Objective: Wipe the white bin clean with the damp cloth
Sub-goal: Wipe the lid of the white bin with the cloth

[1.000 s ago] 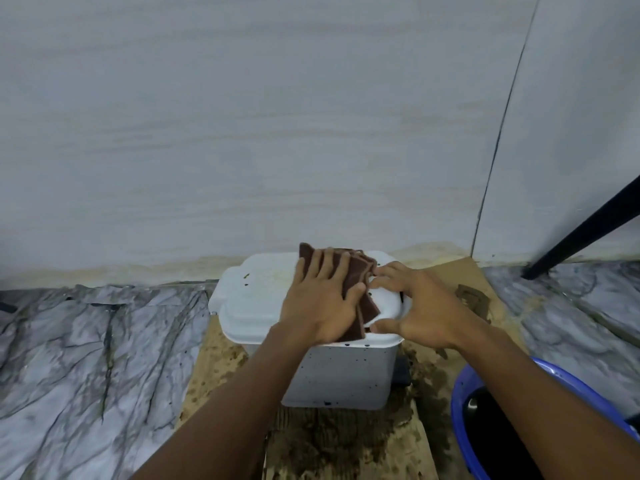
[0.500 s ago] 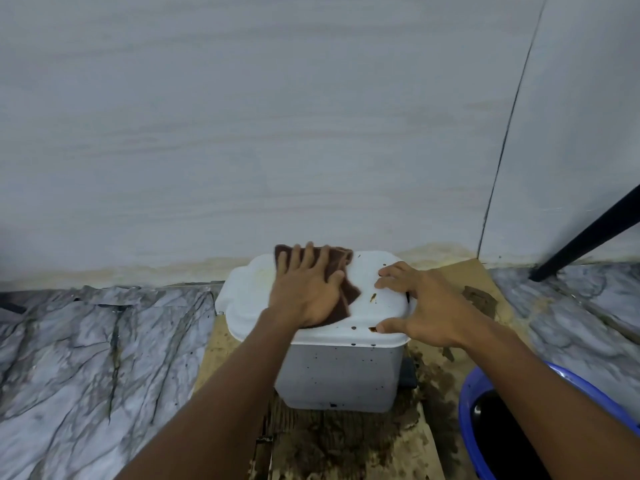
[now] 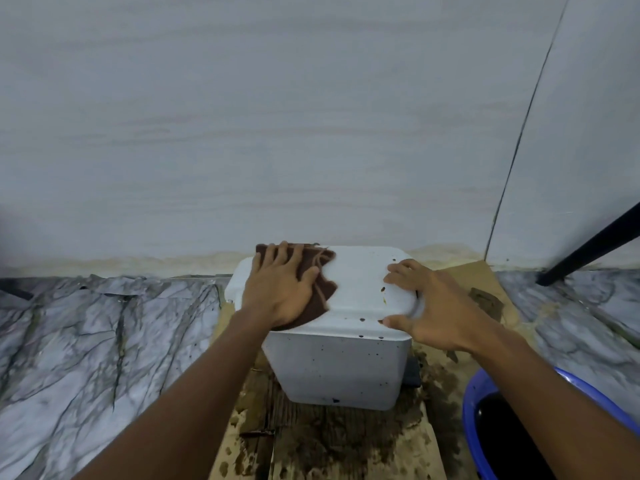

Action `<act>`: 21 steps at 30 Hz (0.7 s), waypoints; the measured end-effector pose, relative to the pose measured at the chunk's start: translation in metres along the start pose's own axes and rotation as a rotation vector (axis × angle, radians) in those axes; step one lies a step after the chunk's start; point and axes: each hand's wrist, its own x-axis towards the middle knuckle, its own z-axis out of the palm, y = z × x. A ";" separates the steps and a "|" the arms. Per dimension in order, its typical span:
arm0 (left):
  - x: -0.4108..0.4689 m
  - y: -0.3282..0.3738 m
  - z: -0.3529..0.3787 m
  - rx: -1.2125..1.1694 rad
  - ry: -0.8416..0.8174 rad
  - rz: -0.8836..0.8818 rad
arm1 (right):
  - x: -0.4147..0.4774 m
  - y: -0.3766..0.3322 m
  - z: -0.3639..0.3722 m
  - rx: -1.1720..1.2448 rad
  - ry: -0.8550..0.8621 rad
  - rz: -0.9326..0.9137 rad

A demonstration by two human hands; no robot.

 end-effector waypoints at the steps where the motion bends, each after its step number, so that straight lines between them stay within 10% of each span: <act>1: 0.005 0.015 0.001 0.001 -0.005 0.003 | 0.000 0.001 0.000 0.003 0.007 0.005; 10: -0.045 0.025 0.008 -0.018 0.014 0.310 | -0.002 -0.001 -0.004 -0.021 0.015 -0.026; 21: 0.006 0.029 0.000 -0.043 0.037 0.036 | 0.002 0.007 0.006 0.053 0.099 -0.051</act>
